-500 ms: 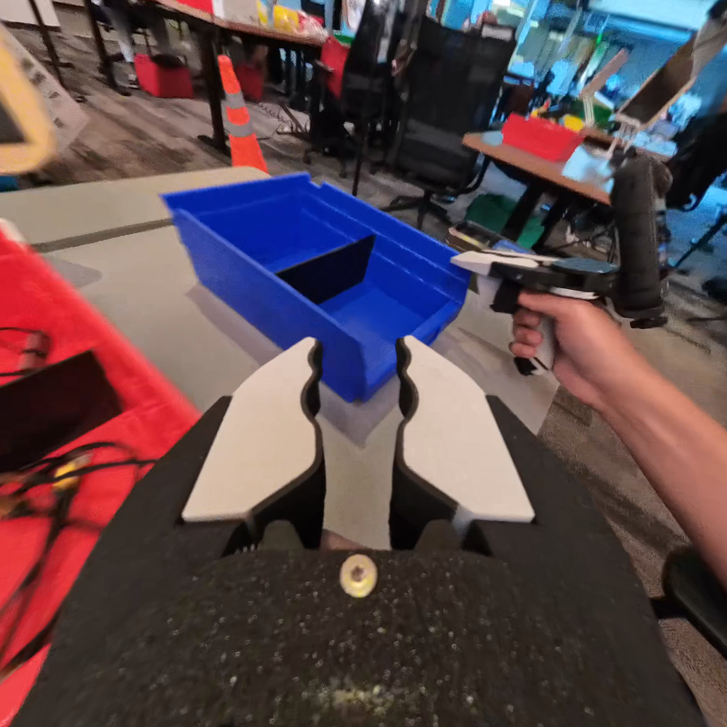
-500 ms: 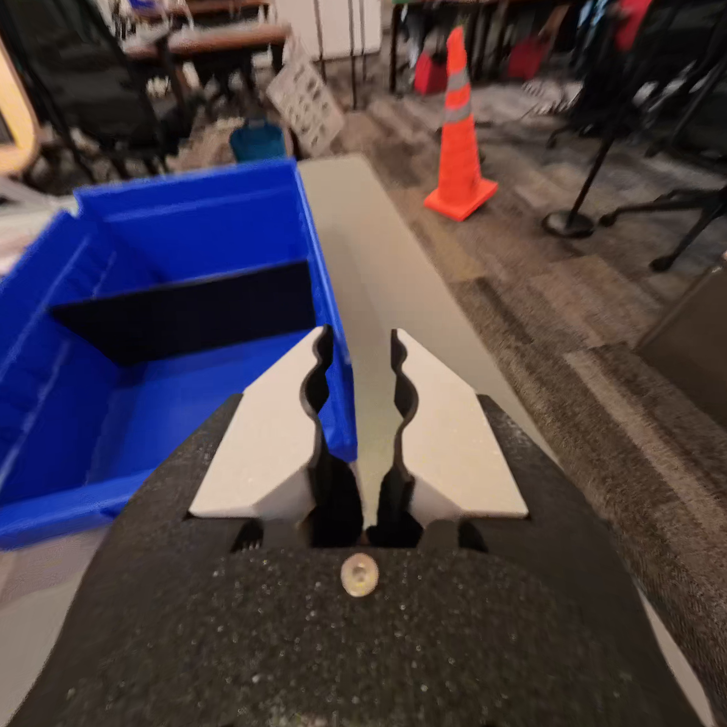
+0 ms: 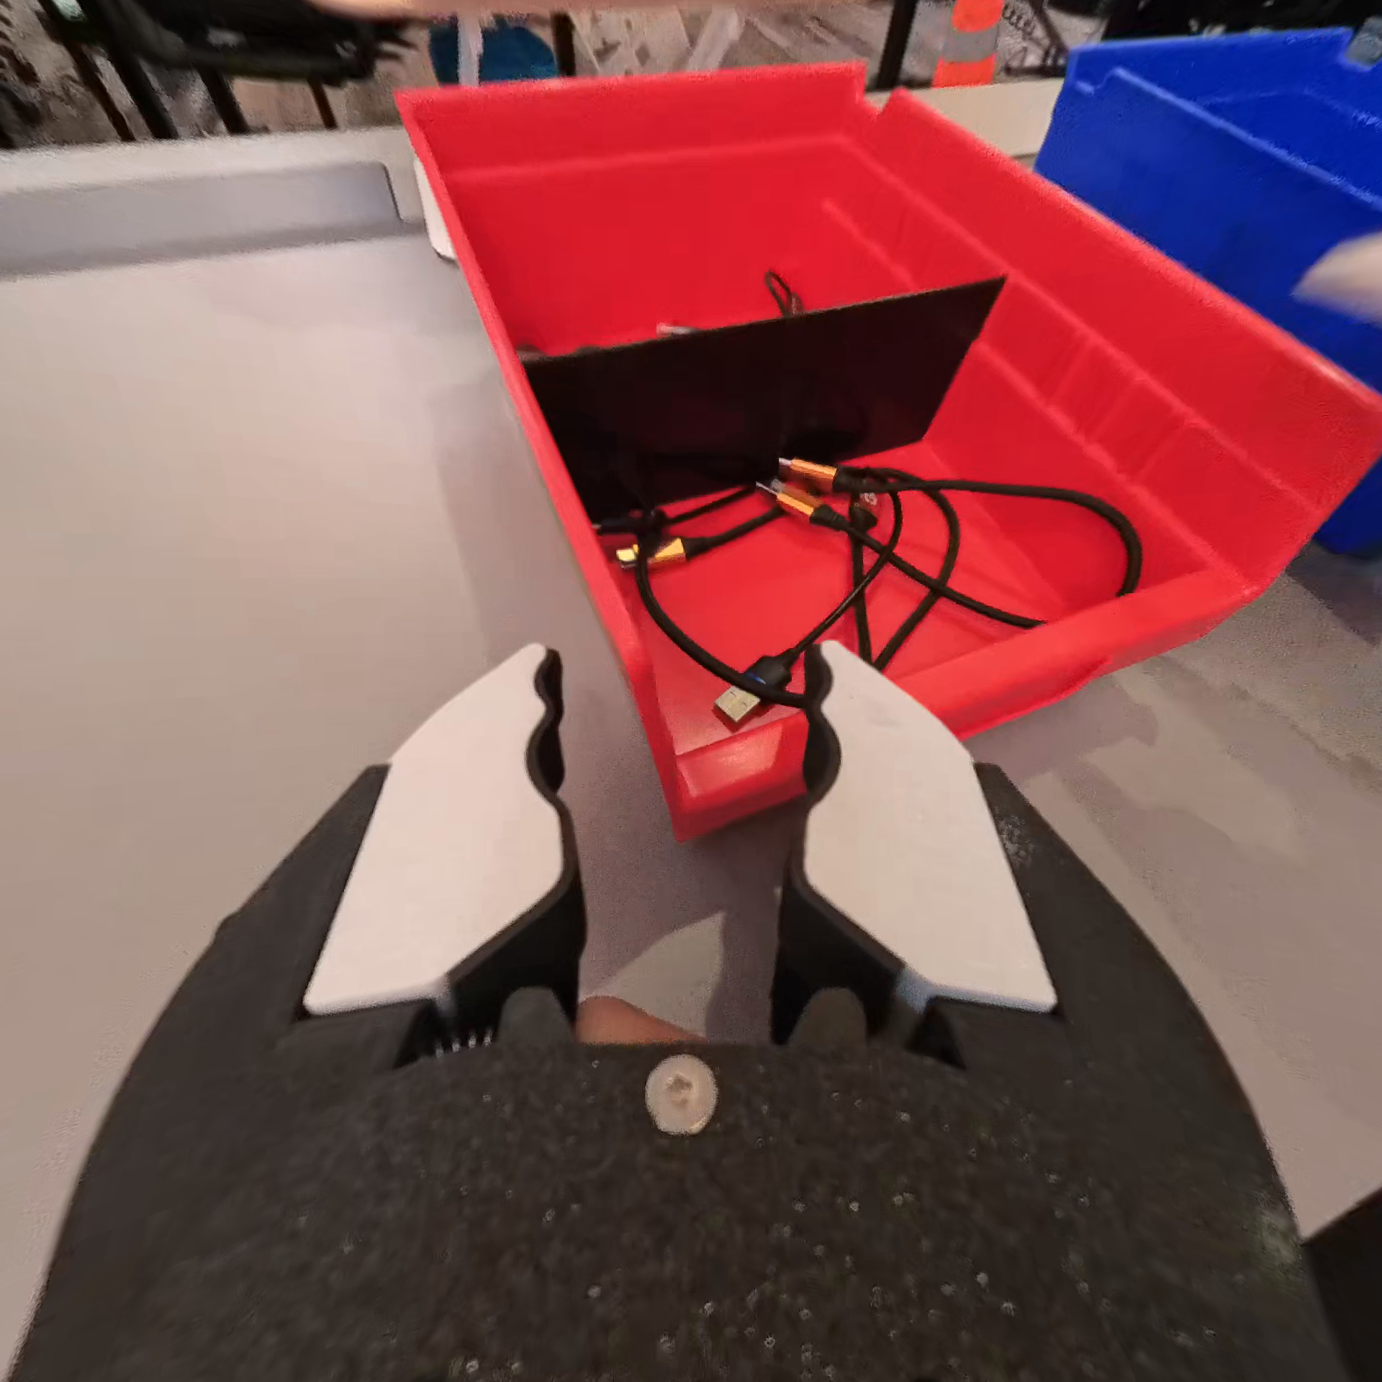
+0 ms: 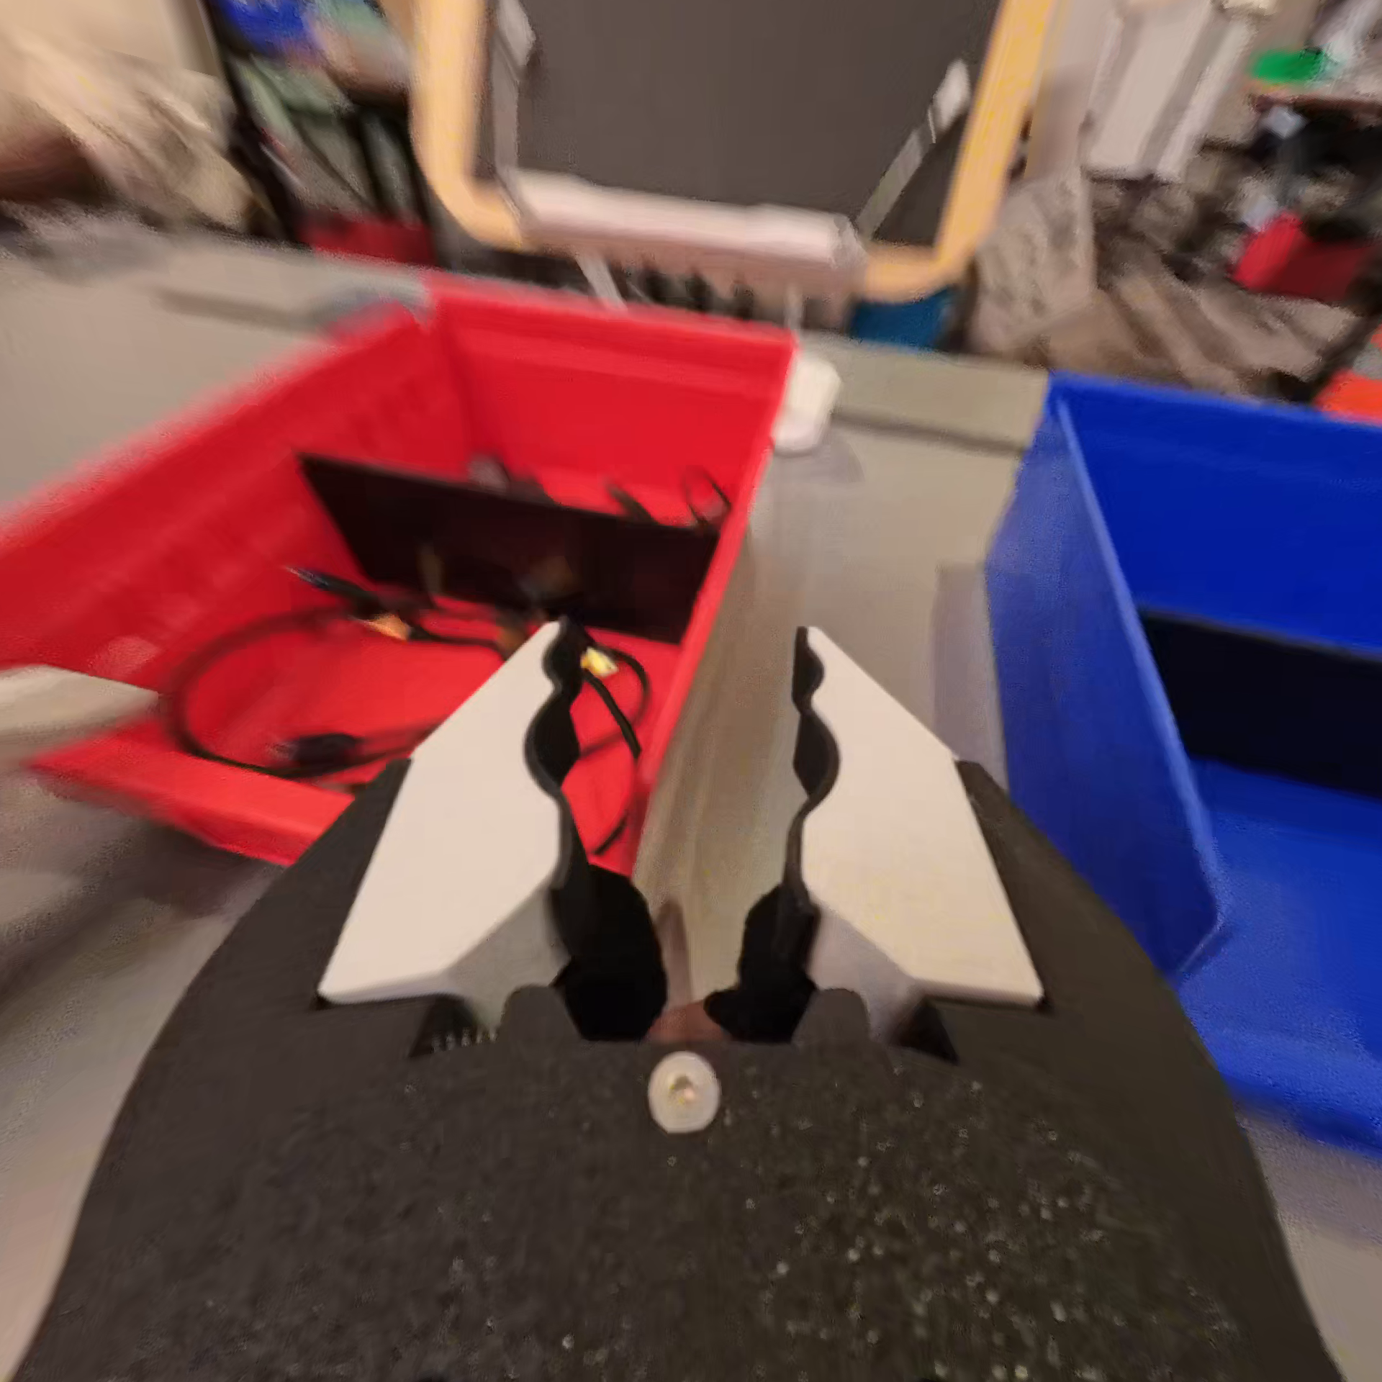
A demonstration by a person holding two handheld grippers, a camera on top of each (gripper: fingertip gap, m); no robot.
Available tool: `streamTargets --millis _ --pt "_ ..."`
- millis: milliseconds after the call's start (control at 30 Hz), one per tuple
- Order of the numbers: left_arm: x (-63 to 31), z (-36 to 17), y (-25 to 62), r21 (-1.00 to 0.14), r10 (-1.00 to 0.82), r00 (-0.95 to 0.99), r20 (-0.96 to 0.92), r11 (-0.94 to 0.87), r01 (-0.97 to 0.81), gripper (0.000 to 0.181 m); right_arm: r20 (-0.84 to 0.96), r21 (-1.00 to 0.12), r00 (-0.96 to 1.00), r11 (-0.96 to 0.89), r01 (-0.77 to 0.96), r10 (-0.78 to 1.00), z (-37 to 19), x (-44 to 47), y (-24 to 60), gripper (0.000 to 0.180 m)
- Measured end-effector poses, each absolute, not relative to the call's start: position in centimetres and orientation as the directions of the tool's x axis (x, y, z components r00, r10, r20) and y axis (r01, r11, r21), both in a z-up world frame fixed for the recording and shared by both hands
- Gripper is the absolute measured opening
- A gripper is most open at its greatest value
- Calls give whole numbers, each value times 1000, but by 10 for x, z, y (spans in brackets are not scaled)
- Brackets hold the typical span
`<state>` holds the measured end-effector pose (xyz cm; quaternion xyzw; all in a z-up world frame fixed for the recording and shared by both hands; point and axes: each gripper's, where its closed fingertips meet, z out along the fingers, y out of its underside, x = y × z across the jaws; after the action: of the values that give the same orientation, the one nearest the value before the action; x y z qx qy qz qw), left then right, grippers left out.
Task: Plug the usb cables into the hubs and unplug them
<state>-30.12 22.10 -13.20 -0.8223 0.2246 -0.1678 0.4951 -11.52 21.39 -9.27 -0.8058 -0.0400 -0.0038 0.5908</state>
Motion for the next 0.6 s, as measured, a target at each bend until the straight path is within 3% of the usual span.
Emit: streamTargets --millis 67,100,200,300,600 --pt "-295 -137 226 -889 -561 824 75 -411 -200 51 152 -896 987 -428 116 -51 -131 -109 218 50" --pt "-293 -138 229 -890 -568 820 69 -406 -207 41 124 -906 990 -414 85 -69 -133 -112 219 37" --pt "-295 -139 234 -907 -561 828 18 -357 -222 23 51 -881 994 -473 1 -92 -147 -119 217 33" --pt "-307 -141 236 -900 -506 862 7 -379 -215 17 7 -883 997 -468 -28 -72 -143 -123 217 5" --pt "-368 -122 234 -914 -333 938 -91 -346 -212 4 45 -935 999 -352 32 -29 -121 -179 218 2"
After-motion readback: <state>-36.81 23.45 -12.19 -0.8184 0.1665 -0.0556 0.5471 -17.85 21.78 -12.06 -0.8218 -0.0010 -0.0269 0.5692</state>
